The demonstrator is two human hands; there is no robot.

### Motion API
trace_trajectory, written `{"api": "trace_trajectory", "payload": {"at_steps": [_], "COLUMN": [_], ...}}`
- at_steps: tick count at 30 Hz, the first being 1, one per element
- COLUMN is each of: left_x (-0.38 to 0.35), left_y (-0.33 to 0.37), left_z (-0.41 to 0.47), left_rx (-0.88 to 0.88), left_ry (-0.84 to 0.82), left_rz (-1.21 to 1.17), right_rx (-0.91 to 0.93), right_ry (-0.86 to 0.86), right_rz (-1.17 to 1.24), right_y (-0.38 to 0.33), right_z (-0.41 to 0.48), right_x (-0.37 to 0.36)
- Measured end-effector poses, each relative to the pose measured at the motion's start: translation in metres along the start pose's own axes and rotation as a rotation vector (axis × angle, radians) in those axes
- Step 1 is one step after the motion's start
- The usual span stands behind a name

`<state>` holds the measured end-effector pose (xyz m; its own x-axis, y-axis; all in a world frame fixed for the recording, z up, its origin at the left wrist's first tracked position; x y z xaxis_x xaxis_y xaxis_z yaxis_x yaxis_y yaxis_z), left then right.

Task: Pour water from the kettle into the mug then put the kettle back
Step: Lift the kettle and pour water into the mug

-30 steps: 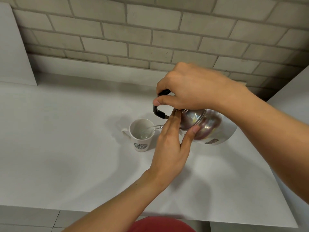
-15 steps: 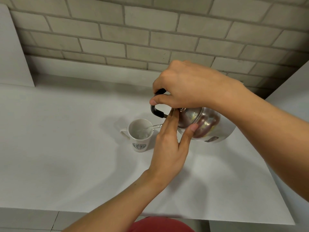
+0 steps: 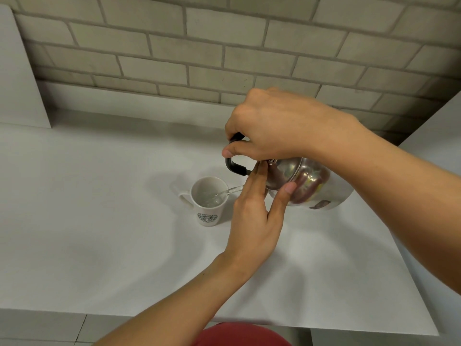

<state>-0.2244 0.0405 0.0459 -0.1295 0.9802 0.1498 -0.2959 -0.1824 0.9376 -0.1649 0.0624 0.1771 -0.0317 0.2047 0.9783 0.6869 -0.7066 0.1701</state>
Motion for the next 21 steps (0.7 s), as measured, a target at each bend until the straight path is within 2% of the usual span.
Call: {"api": "trace_trajectory", "payload": {"at_steps": [14, 21], "left_x": [0.004, 0.01], "left_y": [-0.003, 0.004], "left_z": [-0.002, 0.004], "left_rx": [0.001, -0.034], "left_ry": [0.0, -0.05], "left_rz": [0.011, 0.141], "right_rx": [-0.005, 0.001], "right_ry": [0.013, 0.1], "right_rz": [0.027, 0.101], "right_y": [-0.002, 0.008], "right_z": [0.002, -0.003], "right_x": [-0.002, 0.0]}}
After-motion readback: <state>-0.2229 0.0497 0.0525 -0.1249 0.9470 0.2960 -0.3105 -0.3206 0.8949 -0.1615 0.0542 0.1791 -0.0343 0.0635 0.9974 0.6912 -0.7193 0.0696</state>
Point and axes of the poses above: each hand's wrist, its own z-axis towards the middle knuckle, its own x-axis out of the back of the hand, y = z × x, the point moved 10 cm from there along z, towards the middle knuckle, and after that the axes turned 2 degrees about z, right-handed, at the moved point
